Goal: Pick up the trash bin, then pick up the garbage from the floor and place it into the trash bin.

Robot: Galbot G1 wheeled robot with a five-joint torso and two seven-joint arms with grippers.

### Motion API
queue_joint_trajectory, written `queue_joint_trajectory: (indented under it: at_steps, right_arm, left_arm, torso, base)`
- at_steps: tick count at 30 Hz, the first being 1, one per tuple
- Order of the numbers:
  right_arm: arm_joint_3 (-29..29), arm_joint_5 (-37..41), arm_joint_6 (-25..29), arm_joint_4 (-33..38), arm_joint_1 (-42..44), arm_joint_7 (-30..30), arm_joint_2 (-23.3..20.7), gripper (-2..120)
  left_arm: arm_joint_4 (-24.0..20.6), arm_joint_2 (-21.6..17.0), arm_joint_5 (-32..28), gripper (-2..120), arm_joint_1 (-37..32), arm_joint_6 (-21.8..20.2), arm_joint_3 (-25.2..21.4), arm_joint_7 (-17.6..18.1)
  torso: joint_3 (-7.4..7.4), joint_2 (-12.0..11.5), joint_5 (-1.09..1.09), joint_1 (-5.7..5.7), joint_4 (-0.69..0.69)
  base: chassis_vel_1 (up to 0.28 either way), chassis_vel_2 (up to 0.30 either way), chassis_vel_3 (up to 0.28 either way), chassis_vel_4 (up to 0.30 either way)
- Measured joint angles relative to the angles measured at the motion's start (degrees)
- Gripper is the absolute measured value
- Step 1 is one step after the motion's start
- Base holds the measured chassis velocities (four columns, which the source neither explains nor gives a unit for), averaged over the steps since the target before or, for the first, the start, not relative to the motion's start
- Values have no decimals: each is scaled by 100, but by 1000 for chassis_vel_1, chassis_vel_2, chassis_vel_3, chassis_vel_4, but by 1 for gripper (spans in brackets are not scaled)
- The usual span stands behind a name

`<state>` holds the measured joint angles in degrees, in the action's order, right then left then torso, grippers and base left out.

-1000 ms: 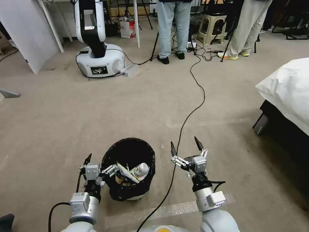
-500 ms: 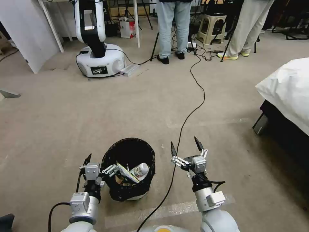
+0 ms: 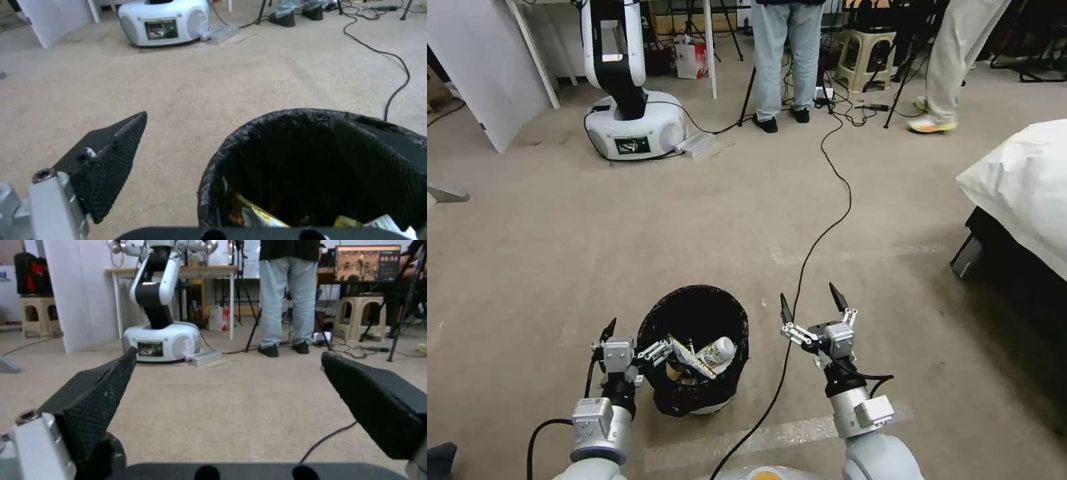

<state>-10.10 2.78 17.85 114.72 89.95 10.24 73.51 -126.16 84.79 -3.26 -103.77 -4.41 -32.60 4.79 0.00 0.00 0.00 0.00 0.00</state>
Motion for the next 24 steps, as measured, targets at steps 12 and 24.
queue_joint_trajectory:
  at_steps: [12, 24]
  right_arm:
    - [0, 1, 2, 0, 0, -1, 0, 100]
    - [0, 1, 2, 0, 0, -1, -1, 100]
  left_arm:
    - [0, 0, -1, 100, 0, -1, 0, 0]
    - [0, 0, -1, 100, 0, -1, -1, 0]
  torso:
    - [0, 0, 0, 0, 0]
    - [0, 0, 0, 0, 0]
  base:
    - [0, 0, 0, 0]
    - [0, 0, 0, 0]
